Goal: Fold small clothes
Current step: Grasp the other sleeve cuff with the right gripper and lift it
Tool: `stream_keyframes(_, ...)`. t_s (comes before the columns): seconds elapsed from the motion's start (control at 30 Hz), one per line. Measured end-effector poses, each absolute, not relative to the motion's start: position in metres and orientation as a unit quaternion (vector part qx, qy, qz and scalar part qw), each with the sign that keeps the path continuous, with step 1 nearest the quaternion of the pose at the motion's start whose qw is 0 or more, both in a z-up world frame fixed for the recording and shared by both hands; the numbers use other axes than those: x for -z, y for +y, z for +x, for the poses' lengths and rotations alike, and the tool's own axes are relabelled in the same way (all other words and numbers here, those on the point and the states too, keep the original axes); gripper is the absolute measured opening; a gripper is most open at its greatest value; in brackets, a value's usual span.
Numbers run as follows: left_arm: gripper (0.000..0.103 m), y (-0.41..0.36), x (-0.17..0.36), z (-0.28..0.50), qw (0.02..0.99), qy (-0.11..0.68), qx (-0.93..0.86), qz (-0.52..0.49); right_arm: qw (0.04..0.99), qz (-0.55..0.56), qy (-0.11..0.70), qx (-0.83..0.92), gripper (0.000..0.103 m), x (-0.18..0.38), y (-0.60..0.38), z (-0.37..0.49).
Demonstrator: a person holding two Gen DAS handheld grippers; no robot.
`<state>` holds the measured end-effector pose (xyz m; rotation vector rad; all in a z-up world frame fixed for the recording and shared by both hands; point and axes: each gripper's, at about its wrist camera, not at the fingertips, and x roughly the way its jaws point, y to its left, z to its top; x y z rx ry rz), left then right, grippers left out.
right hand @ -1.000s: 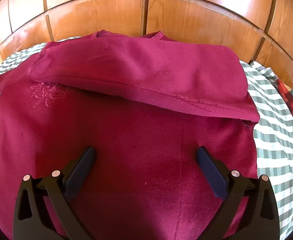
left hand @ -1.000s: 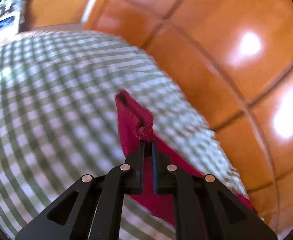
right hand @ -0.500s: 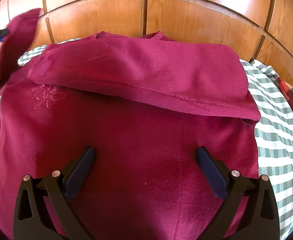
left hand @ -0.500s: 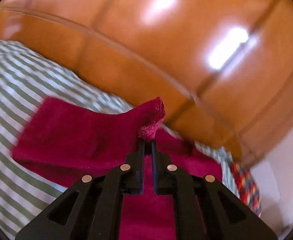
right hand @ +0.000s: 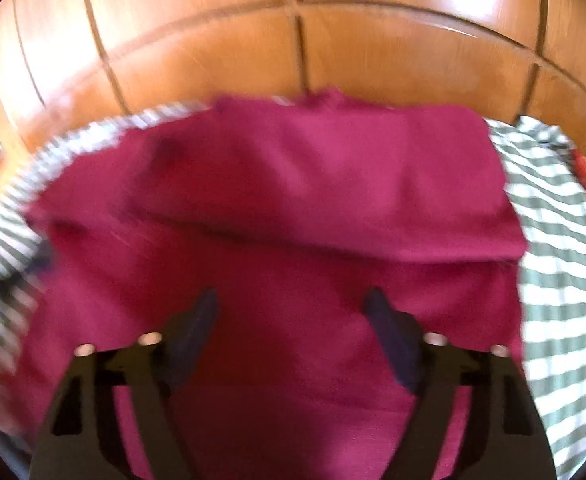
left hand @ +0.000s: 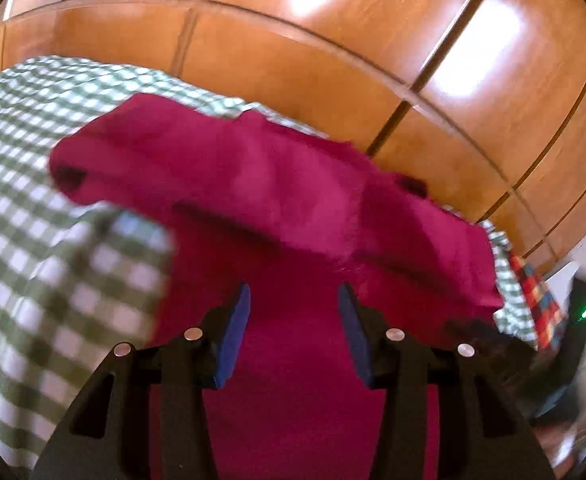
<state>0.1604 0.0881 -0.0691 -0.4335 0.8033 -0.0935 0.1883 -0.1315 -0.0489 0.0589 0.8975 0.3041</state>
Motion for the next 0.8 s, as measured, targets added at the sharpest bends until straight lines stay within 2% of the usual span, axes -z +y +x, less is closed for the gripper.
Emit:
stream_keyframes(0.13, 0.040, 0.096, 0.088, 0.158, 0.891, 0.403, 0.035, -0.206, 0.871, 0.065, 0.441, -0.205, 0.067, 0.039, -0.089, 0.214)
stream_keyframes(0.3, 0.040, 0.099, 0.103, 0.163, 0.886, 0.398, 0.044, -0.236, 0.851, 0.060, 0.476, -0.214, 0.062, 0.056, -0.035, 0.256)
stream_keyframes(0.37, 0.040, 0.098, 0.104, 0.162, 0.888, 0.396, 0.040, -0.230, 0.849, 0.038, 0.486, -0.206, 0.052, 0.065, -0.018, 0.267)
stream_keyframes(0.43, 0.040, 0.097, 0.105, 0.163, 0.889, 0.397, 0.038, -0.224, 0.851, 0.011, 0.485, -0.200, 0.022, 0.066, -0.009, 0.267)
stream_keyframes(0.5, 0.040, 0.097, 0.104, 0.163, 0.889, 0.396, 0.039, -0.226, 0.859, -0.015, 0.471, -0.200, 0.007, 0.054, -0.003, 0.263)
stream_keyframes(0.7, 0.040, 0.099, 0.103, 0.160, 0.889, 0.395, 0.041, -0.228, 0.902, -0.021, 0.378, -0.209, 0.006, -0.025, -0.038, 0.239)
stream_keyframes(0.8, 0.040, 0.100, 0.103, 0.159, 0.889, 0.395, 0.040, -0.228, 0.913, -0.010, 0.356, -0.196, 0.006, -0.052, -0.072, 0.239)
